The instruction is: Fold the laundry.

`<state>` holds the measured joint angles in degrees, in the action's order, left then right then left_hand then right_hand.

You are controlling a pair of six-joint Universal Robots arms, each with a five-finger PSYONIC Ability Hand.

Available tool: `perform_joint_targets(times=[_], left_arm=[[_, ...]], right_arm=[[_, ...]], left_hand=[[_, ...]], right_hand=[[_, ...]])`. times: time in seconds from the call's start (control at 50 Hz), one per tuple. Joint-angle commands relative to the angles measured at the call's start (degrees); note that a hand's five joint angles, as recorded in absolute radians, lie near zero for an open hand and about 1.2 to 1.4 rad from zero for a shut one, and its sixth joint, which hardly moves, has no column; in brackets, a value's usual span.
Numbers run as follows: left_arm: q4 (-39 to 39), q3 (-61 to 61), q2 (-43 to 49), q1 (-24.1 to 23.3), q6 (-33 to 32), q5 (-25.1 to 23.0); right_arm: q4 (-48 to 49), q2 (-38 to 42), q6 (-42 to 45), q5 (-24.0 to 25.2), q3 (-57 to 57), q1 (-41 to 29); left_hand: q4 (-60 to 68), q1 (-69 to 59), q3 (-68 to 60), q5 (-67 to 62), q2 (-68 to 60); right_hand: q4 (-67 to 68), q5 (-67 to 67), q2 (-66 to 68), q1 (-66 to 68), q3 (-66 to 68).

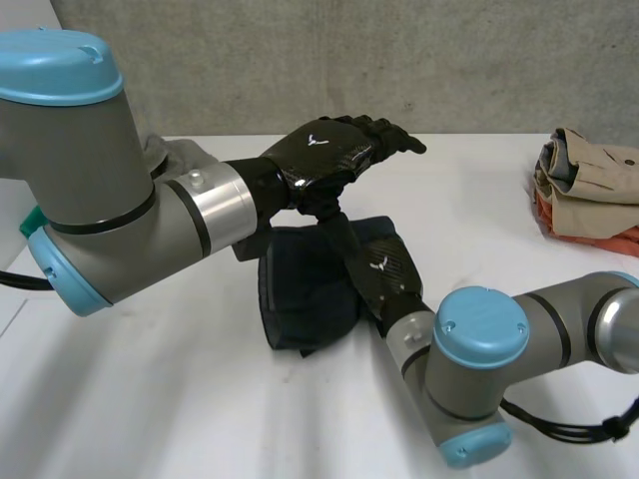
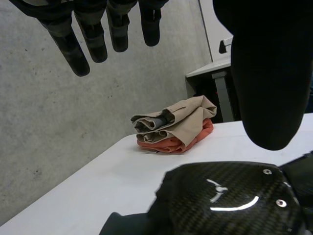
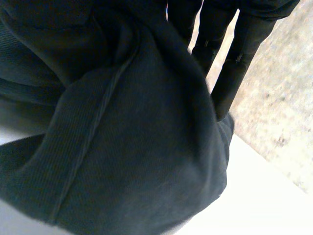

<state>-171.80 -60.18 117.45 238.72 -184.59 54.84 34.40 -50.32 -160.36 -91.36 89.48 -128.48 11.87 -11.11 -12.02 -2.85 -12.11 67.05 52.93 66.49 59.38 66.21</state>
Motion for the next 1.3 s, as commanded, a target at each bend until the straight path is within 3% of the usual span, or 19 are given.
perform_joint_targets(times=[0.02,0.28,0.36,0.5,0.6,0.68,0.92,0.98,1.0,1.06,1.08,1.16,1.3], left_arm=[[-0.2,0.2,-0.6,0.1,0.0,0.0],[-4.2,0.5,-6.6,1.1,0.5,1.9],[-4.4,0.2,-6.9,1.2,0.5,2.1],[-4.5,-0.6,-6.8,1.1,0.5,2.1],[-4.5,-0.9,-6.4,0.9,0.4,2.1],[-4.5,-1.1,-5.8,0.7,0.4,2.2],[-4.9,-1.4,-5.4,0.5,0.4,2.2],[-4.9,-1.4,-5.4,0.3,0.5,2.2],[-4.9,-1.3,-5.4,0.2,0.5,2.2],[-4.9,-1.1,-5.3,-0.4,0.4,2.2],[-4.9,-1.0,-5.4,-0.7,0.4,2.2],[-4.9,-0.9,-5.7,-1.1,0.4,2.2],[-4.9,-0.9,-6.4,-1.9,0.5,2.2]], right_arm=[[1.2,0.0,-0.3,2.0,-8.0,2.4],[1.3,-3.6,-1.4,2.1,-27.9,20.4],[1.4,-3.5,-3.9,4.3,-31.3,26.9],[1.6,0.5,-12.1,13.8,-34.5,41.4],[2.0,10.3,-16.0,24.8,-39.2,49.1],[2.2,16.4,-16.9,32.7,-40.5,53.6],[2.8,23.3,-19.8,47.4,-41.1,61.9],[3.4,22.5,-19.8,47.0,-39.8,61.9],[3.4,21.9,-19.7,46.5,-39.6,61.9],[3.0,19.0,-19.7,43.6,-37.8,61.9],[2.3,14.7,-19.7,39.1,-35.3,61.9],[-0.9,5.4,-19.8,31.8,-30.2,62.0],[-14.0,-4.9,-16.3,28.3,-28.3,62.6]], left_hand=[[0.9,-1.6,-0.7,0.1,-0.6],[0.9,-1.6,-0.7,0.1,-0.6],[0.9,-1.6,-0.7,0.1,-0.6],[0.9,-1.6,-0.7,0.1,-0.6],[1.0,-1.8,-0.9,-0.1,-0.8],[1.2,-2.0,-1.1,-0.2,-1.0],[1.4,-2.1,-1.2,-0.4,-1.1],[1.4,-2.1,-1.2,-0.4,-1.1],[1.4,-2.1,-1.2,-0.4,-1.1],[1.4,-2.1,-1.2,-0.4,-1.1],[1.4,-2.1,-1.2,-0.4,-1.1],[1.4,-2.1,-1.2,-0.4,-1.1],[1.4,-2.1,-1.2,-0.4,-1.1]], right_hand=[[12.9,17.1,13.5,20.6,13.8],[12.9,17.1,13.5,20.6,13.8],[12.9,17.1,13.5,20.6,13.8],[12.9,17.1,13.5,20.6,13.8],[12.9,17.1,13.5,20.6,13.8],[12.9,17.1,13.5,20.6,13.8],[12.9,17.1,13.5,20.6,13.8],[12.9,17.1,13.5,20.6,13.8],[0.9,5.0,1.4,8.5,1.7],[-51.9,-47.8,-51.4,-44.3,-51.1],[-57.1,-52.9,-56.5,-49.4,-56.2],[-57.1,-52.9,-56.5,-49.4,-56.2],[-57.1,-52.9,-56.5,-49.4,-56.2]])
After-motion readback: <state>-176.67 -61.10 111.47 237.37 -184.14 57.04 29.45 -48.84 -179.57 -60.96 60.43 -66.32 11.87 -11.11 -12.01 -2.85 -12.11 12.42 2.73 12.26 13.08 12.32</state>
